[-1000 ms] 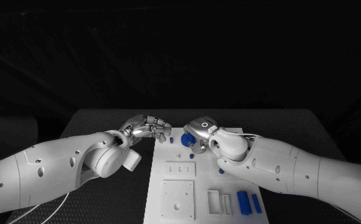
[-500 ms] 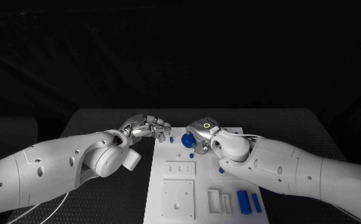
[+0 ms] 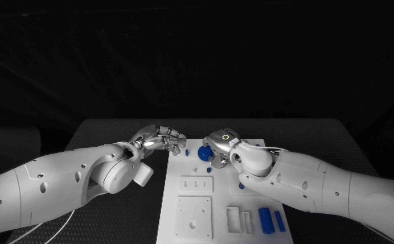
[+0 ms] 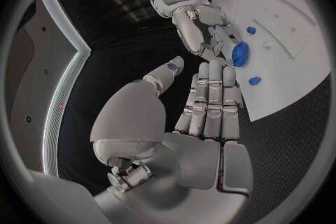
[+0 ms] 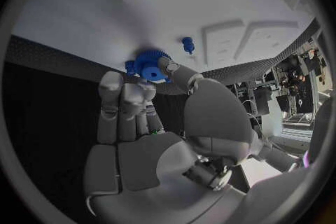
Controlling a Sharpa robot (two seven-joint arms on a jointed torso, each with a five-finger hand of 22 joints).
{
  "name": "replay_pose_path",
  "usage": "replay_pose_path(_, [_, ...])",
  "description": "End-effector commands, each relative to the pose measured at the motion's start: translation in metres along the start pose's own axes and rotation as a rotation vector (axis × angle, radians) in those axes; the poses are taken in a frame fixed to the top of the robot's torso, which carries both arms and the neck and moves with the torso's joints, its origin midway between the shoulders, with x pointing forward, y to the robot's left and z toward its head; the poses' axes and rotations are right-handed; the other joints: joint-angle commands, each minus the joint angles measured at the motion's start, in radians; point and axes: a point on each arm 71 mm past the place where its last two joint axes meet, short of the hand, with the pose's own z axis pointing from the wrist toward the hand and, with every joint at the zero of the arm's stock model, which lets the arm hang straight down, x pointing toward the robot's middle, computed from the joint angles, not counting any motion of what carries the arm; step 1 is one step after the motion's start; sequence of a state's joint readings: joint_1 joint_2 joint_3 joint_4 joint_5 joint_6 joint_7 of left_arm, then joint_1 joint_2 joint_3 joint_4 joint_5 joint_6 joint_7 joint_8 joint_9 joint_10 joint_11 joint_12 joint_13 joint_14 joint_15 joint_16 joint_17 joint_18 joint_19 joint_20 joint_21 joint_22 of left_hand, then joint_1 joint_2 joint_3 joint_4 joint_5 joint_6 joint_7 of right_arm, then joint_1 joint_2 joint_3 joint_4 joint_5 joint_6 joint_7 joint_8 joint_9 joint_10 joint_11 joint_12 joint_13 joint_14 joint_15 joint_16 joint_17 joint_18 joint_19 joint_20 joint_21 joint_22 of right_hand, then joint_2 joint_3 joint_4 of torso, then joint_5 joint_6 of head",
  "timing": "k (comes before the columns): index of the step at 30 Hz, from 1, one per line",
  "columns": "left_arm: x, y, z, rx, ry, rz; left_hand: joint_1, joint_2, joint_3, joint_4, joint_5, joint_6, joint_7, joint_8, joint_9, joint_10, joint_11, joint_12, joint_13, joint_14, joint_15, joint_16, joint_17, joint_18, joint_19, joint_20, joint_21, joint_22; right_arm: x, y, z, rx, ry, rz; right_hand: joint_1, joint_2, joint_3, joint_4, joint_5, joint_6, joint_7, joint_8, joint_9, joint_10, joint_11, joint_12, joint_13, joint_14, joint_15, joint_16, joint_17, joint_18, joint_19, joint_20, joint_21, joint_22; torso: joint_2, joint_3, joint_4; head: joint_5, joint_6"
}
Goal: Assemble the parts on the task board
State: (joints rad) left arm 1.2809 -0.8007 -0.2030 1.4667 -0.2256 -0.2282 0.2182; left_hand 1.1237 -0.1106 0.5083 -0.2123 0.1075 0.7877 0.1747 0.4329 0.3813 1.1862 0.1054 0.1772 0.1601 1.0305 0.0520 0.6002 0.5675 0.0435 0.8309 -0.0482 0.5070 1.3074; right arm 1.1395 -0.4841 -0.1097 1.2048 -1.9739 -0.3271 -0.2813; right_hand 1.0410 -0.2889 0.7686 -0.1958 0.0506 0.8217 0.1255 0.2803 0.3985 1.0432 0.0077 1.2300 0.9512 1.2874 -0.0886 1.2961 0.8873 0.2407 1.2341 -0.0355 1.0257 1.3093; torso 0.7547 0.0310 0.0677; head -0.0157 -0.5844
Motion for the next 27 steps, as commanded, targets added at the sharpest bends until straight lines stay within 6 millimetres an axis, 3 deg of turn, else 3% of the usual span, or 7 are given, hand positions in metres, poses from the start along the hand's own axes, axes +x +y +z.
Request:
replay_pose_path(1, [0.0015, -0.0015, 0.0005, 0.008, 0.008, 0.002, -0.01, 0.0, 0.006, -0.001, 0.004, -0.002, 0.006, -0.006, 0.001, -0.002, 0.003, -0.007, 0.001, -0.008, 0.0, -0.006, 0.002, 0.011, -0.004, 0.0, 0.005, 0.021, 0.0061, 0.0031, -0.0018, -0.009, 0.041, 0.028, 0.015, -0.005, 0.013, -0.001, -0.001, 0.005, 0.008, -0.002, 0.002, -0.015, 0.014, -0.003, 0.001, 0.003, 0.003, -0.007, 0.002, 0.021, -0.004, -0.004, -0.003, 0.008, 0.0, -0.0009, 0.0012, -0.001, 0.0])
replay_pose_path(4, [0.0014, -0.0014, 0.0004, 0.007, 0.008, 0.002, -0.01, 0.0, 0.006, -0.001, 0.004, -0.003, 0.006, -0.006, 0.001, -0.002, 0.003, -0.007, 0.001, -0.008, 0.0, -0.006, 0.002, 0.011, -0.004, 0.0, 0.005, 0.021, 0.0085, 0.0018, -0.0023, -0.005, 0.072, 0.055, 0.047, 0.005, 0.046, 0.003, 0.01, 0.003, 0.003, 0.0, 0.003, -0.014, 0.009, -0.005, 0.001, 0.005, -0.002, -0.011, 0.004, 0.021, -0.002, -0.004, -0.005, 0.006, 0.001, -0.0008, 0.0015, -0.001, 0.0])
replay_pose_path(6, [0.0012, -0.0013, 0.0003, 0.007, 0.008, 0.002, -0.011, 0.0, 0.006, -0.001, 0.004, -0.003, 0.006, -0.007, 0.001, -0.002, 0.003, -0.007, 0.001, -0.008, 0.0, -0.006, 0.002, 0.011, -0.004, 0.001, 0.005, 0.021, 0.0099, 0.0016, -0.0026, -0.005, 0.091, 0.064, 0.064, 0.022, 0.08, -0.003, 0.166, -0.002, -0.006, 0.001, 0.004, -0.013, 0.001, -0.006, 0.001, 0.007, -0.008, -0.014, 0.008, 0.02, -0.002, -0.001, -0.005, 0.008, 0.0, -0.0009, 0.0013, -0.001, 0.0])
replay_pose_path(8, [0.0012, -0.0013, 0.0003, 0.006, 0.008, 0.002, -0.012, 0.003, 0.007, 0.001, 0.004, -0.003, 0.006, -0.007, 0.001, -0.002, 0.003, -0.008, 0.001, -0.008, 0.0, -0.007, 0.003, 0.011, -0.004, 0.001, 0.006, 0.021, 0.0107, 0.0014, -0.0027, -0.005, 0.102, 0.071, 0.083, 0.063, 0.113, -0.034, 0.275, -0.013, -0.022, -0.001, 0.004, -0.014, -0.014, -0.008, 0.002, 0.006, -0.021, -0.018, 0.012, 0.021, -0.006, 0.001, -0.005, 0.01, 0.001, -0.001, 0.001, 0.0, -0.001])
replay_pose_path(9, [0.0014, -0.0013, 0.0004, 0.006, 0.009, 0.002, -0.013, 0.004, 0.007, 0.001, 0.004, -0.003, 0.006, -0.007, 0.002, -0.002, 0.003, -0.008, 0.001, -0.008, 0.0, -0.007, 0.003, 0.011, -0.004, 0.001, 0.006, 0.021, 0.0107, 0.0016, -0.0027, -0.006, 0.102, 0.072, 0.07, 0.081, 0.126, -0.049, 0.299, -0.016, -0.034, 0.0, 0.005, -0.014, -0.026, -0.008, 0.004, 0.007, -0.032, -0.018, 0.015, 0.021, -0.005, 0.003, -0.002, 0.013, 0.001, -0.0009, 0.0009, 0.0, -0.001])
replay_pose_path(15, [0.0013, -0.0013, 0.0004, 0.006, 0.008, 0.002, -0.013, 0.004, 0.008, 0.001, 0.005, -0.003, 0.006, -0.007, 0.002, -0.002, 0.003, -0.008, 0.001, -0.008, 0.0, -0.007, 0.003, 0.011, -0.004, 0.001, 0.006, 0.021, 0.0106, 0.0025, -0.003, -0.011, 0.106, 0.079, 0.036, 0.105, 0.169, -0.074, 0.297, -0.014, -0.056, 0.013, 0.011, -0.012, -0.044, -0.006, 0.009, 0.009, -0.049, -0.021, 0.025, 0.021, 0.001, 0.001, 0.005, 0.015, 0.001, -0.0007, 0.0012, 0.0, -0.003])
replay_pose_path(27, [0.0015, -0.0011, 0.0007, 0.003, 0.011, 0.002, -0.014, 0.004, 0.008, 0.002, 0.005, -0.004, 0.007, -0.008, 0.002, -0.002, 0.003, -0.009, 0.002, -0.008, 0.0, -0.008, 0.004, 0.011, -0.005, 0.001, 0.006, 0.021, 0.009, 0.0002, -0.0045, -0.002, 0.081, 0.085, 0.02, 0.107, 0.182, -0.078, 0.304, -0.006, -0.056, 0.022, 0.015, -0.009, -0.046, -0.004, 0.012, 0.011, -0.052, -0.022, 0.03, 0.021, 0.004, -0.001, 0.009, 0.015, 0.0, -0.0004, 0.0002, 0.002, -0.002])
